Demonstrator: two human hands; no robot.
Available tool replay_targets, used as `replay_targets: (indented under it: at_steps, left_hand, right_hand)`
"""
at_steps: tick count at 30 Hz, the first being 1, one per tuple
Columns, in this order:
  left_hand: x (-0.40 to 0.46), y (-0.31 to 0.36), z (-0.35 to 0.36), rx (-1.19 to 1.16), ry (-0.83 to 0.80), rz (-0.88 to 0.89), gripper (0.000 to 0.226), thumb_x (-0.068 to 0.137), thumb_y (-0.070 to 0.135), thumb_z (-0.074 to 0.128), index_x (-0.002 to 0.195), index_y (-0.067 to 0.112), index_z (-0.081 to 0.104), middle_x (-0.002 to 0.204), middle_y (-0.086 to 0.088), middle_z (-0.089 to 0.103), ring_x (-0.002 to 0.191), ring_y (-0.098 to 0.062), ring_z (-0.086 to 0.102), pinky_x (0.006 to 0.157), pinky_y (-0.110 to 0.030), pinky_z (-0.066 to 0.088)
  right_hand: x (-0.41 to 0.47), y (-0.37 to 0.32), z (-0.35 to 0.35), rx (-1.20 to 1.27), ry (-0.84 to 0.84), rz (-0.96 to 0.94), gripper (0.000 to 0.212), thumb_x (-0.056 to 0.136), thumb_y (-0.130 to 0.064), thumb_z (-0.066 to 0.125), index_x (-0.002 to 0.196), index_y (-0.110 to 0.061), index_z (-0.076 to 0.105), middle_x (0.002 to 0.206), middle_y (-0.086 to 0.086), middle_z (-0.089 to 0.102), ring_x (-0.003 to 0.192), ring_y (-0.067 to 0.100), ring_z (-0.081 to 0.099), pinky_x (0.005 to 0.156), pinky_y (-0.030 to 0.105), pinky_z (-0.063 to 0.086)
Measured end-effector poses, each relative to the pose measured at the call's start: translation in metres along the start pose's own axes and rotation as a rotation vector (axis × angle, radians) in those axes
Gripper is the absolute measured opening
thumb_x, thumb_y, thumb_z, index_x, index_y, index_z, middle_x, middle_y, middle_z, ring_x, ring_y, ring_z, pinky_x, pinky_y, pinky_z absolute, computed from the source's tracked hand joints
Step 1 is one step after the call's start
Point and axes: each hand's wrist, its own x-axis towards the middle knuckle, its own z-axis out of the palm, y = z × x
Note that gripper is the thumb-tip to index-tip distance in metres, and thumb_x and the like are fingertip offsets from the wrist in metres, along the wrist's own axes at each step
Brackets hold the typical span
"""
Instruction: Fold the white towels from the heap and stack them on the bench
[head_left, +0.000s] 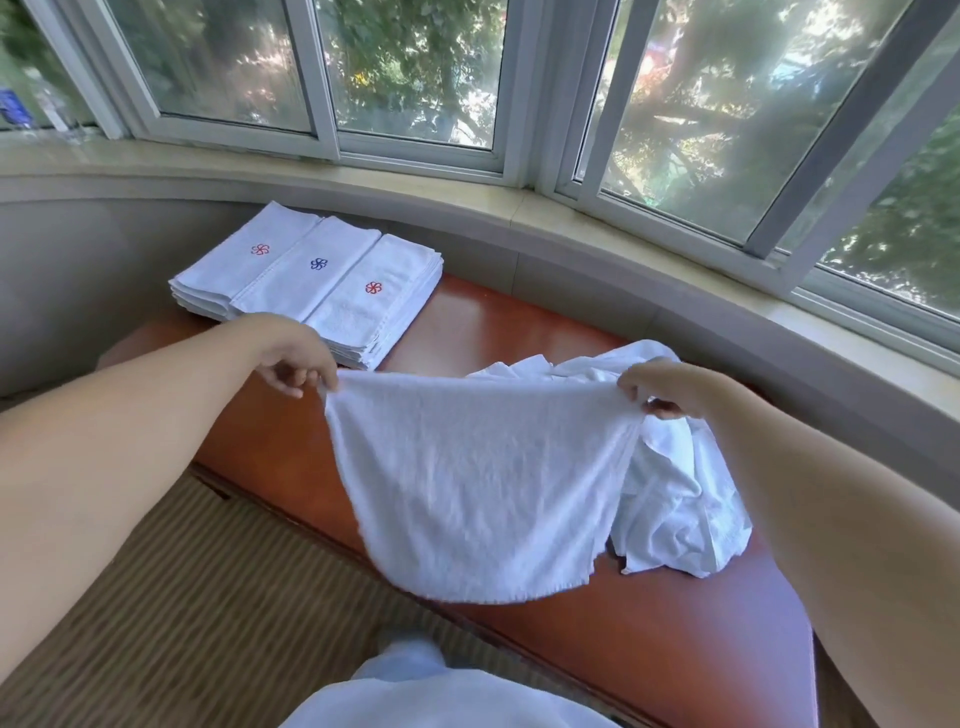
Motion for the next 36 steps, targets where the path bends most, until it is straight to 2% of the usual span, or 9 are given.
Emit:
replay_targets:
  at_steps: [4,6,9,13,17,21,26,32,36]
  left_hand:
    - [0.032,0.0,0.01,-0.547,0.32,0.22,0.032,0.099,0.01,0.058,0.13,0.017,0.053,0.085,-0.011,0.064,0.06,-0.021,0.056,0.068,-0.037,0.06]
    - [0.053,-0.009,0.033,-0.55,0.415,0.24,0.046,0.096,0.015,0.058,0.138,0.029,0.045,0.101,-0.012,0.064,0.071,-0.027,0.061,0.077,-0.045,0.062]
    - [0.089,-0.036,0.083,-0.471,0.309,0.169,0.057,0.092,0.019,0.063,0.144,0.029,0.043,0.101,-0.008,0.065,0.077,-0.027,0.066,0.08,-0.047,0.061]
    - [0.126,-0.083,0.148,-0.356,0.132,-0.001,0.066,0.096,0.024,0.063,0.156,0.022,0.035,0.127,-0.008,0.056,0.1,-0.031,0.063,0.091,-0.044,0.057]
    - [0.152,-0.122,0.191,-0.268,0.063,-0.14,0.074,0.097,0.022,0.064,0.16,0.014,0.026,0.154,-0.012,0.04,0.121,-0.033,0.058,0.091,-0.039,0.054]
    - [0.17,-0.15,0.216,-0.26,0.129,-0.246,0.075,0.096,0.02,0.062,0.16,0.014,0.022,0.154,-0.015,0.032,0.122,-0.035,0.054,0.09,-0.04,0.052]
    - [0.193,-0.17,0.231,-0.341,0.178,-0.332,0.069,0.097,0.02,0.058,0.157,0.013,0.025,0.146,-0.017,0.043,0.115,-0.038,0.058,0.082,-0.039,0.049]
    - [0.206,-0.176,0.234,-0.448,0.139,-0.37,0.021,0.093,0.016,0.058,0.106,-0.001,0.058,0.098,-0.015,0.06,0.081,-0.029,0.057,0.071,-0.036,0.048]
    - [0.198,-0.165,0.223,-0.737,0.139,-0.336,0.018,0.095,0.009,0.063,0.112,0.002,0.06,0.103,-0.013,0.059,0.082,-0.022,0.059,0.082,-0.037,0.058]
  right_hand:
    - [0.032,-0.017,0.03,0.123,0.255,-0.172,0.043,0.085,-0.013,0.065,0.127,-0.018,0.057,0.106,0.012,0.062,0.088,0.03,0.065,0.069,0.03,0.047]
    - [0.046,-0.015,0.061,0.166,0.244,-0.195,0.068,0.089,-0.017,0.069,0.15,-0.024,0.04,0.133,0.013,0.055,0.11,0.032,0.06,0.08,0.035,0.049]
    - [0.065,0.004,0.121,0.1,0.061,-0.149,0.06,0.095,-0.017,0.064,0.152,-0.019,0.043,0.143,0.012,0.054,0.129,0.034,0.054,0.093,0.033,0.045]
    - [0.082,0.043,0.197,-0.137,-0.183,-0.076,0.041,0.098,-0.001,0.057,0.139,-0.006,0.057,0.126,0.015,0.059,0.116,0.035,0.06,0.082,0.036,0.048]
    - [0.089,0.083,0.245,0.075,-0.254,0.138,0.04,0.096,-0.001,0.06,0.136,0.001,0.057,0.117,0.022,0.064,0.09,0.029,0.056,0.08,0.039,0.05]
    - [0.09,0.098,0.275,0.118,-0.243,0.271,0.044,0.094,-0.01,0.063,0.136,-0.006,0.051,0.101,0.011,0.055,0.08,0.025,0.051,0.071,0.033,0.042]
    - [0.097,0.107,0.301,0.28,-0.239,0.415,0.051,0.096,-0.009,0.062,0.142,-0.002,0.041,0.105,0.014,0.058,0.091,0.031,0.063,0.085,0.036,0.051]
    - [0.109,0.11,0.312,0.26,-0.265,0.448,0.058,0.098,-0.022,0.066,0.149,-0.006,0.045,0.117,0.012,0.06,0.109,0.028,0.063,0.105,0.042,0.052]
    - [0.112,0.099,0.296,0.391,-0.26,0.431,0.034,0.095,-0.013,0.067,0.126,-0.002,0.058,0.097,0.009,0.066,0.085,0.019,0.069,0.084,0.034,0.059]
